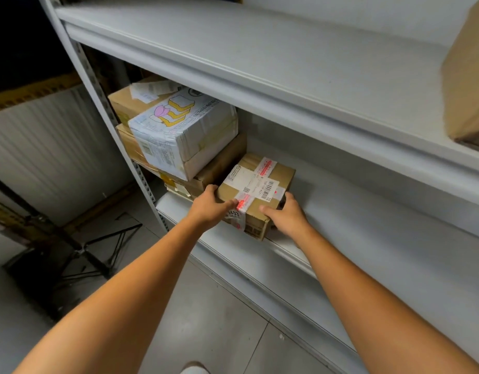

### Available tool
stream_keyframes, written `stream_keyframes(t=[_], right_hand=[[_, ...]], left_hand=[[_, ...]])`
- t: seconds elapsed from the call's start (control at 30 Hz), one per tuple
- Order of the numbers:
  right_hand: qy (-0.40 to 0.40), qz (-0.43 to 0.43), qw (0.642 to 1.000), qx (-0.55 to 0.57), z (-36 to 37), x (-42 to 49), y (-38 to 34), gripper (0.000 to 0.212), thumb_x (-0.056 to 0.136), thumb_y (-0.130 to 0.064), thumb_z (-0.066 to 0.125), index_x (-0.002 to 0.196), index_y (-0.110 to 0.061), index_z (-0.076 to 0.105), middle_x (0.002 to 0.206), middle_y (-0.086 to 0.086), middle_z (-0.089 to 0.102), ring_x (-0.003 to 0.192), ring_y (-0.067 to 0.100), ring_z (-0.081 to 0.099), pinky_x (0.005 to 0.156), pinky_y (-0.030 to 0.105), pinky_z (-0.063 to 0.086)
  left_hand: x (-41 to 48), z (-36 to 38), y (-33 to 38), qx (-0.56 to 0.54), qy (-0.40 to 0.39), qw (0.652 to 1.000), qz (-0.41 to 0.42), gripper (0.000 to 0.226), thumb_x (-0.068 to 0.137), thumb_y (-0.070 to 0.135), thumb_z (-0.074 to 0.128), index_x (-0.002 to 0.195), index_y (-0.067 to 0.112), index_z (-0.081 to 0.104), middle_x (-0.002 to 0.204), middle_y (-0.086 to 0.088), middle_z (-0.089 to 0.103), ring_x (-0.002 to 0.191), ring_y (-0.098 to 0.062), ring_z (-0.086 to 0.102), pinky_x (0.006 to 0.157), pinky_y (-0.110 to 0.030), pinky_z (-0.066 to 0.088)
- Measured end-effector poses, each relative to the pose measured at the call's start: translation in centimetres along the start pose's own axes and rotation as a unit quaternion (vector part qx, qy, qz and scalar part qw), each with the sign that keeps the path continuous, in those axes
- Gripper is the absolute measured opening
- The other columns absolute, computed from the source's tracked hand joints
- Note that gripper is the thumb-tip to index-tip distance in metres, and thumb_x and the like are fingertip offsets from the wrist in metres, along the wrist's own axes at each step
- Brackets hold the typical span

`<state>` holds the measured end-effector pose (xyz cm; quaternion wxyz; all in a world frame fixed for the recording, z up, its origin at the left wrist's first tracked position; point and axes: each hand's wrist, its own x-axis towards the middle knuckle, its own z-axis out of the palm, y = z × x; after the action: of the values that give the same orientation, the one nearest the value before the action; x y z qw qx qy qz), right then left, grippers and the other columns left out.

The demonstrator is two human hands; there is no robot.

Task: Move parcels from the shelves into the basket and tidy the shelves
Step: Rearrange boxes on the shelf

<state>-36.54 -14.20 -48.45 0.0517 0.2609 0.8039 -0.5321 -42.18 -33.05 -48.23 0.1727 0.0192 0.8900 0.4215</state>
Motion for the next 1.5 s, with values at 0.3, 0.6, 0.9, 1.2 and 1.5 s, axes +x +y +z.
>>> stream_keyframes(t=[0.3,0.6,0.9,1.2,1.5], right_hand=[[-0.050,-0.011,0.999,0.007,-2.1,-3.9,-0.4,0.071,0.085,-0.005,0.073,0.144,-0.020,0.037,0.120,-0.005,0.057,0.110,0.014,0.055,0.086,0.028,0.052],[-0.089,-0.012,0.996,-0.005,-5.6,-10.8,-2.6,0.088,0.081,-0.003,0.076,0.150,-0.029,0.028,0.133,0.003,0.057,0.112,0.020,0.060,0.089,0.039,0.058],[-0.089,-0.009,0.996,-0.014,-5.5,-16.8,-6.3,0.089,0.080,0.004,0.072,0.147,-0.032,0.027,0.099,-0.006,0.056,0.096,0.022,0.066,0.078,0.048,0.061],[-0.089,-0.012,0.996,-0.013,-4.1,-18.1,-9.4,0.092,0.081,0.015,0.060,0.151,-0.029,0.022,0.103,-0.001,0.061,0.095,0.023,0.065,0.074,0.049,0.061],[-0.128,-0.022,0.991,-0.011,-4.2,-17.9,-10.5,0.092,0.082,0.016,0.057,0.153,-0.030,0.020,0.111,0.003,0.065,0.103,0.024,0.066,0.079,0.043,0.060]], left_hand=[[-4.6,-1.0,1.1,-0.135,-0.054,0.989,-0.026,0.079,0.079,0.017,0.080,0.143,0.020,0.036,0.127,-0.003,0.053,0.111,-0.024,0.059,0.089,-0.045,0.057],[-13.0,-3.3,3.9,-0.190,-0.057,0.978,-0.069,0.067,0.084,0.012,0.074,0.137,0.024,0.034,0.124,-0.007,0.053,0.098,-0.020,0.065,0.076,-0.033,0.061],[-17.6,-8.2,4.5,-0.190,-0.073,0.979,-0.026,0.082,0.085,0.004,0.071,0.149,0.033,0.028,0.109,-0.007,0.057,0.092,-0.019,0.067,0.067,-0.027,0.058],[-20.0,-10.7,4.1,-0.211,-0.037,0.975,0.053,0.078,0.080,0.007,0.077,0.139,0.037,0.036,0.127,-0.006,0.050,0.103,-0.022,0.066,0.075,-0.034,0.061],[-20.8,-11.8,4.2,-0.189,-0.018,0.980,0.060,0.079,0.079,0.010,0.079,0.139,0.038,0.036,0.124,-0.001,0.052,0.101,-0.021,0.067,0.077,-0.034,0.061]])
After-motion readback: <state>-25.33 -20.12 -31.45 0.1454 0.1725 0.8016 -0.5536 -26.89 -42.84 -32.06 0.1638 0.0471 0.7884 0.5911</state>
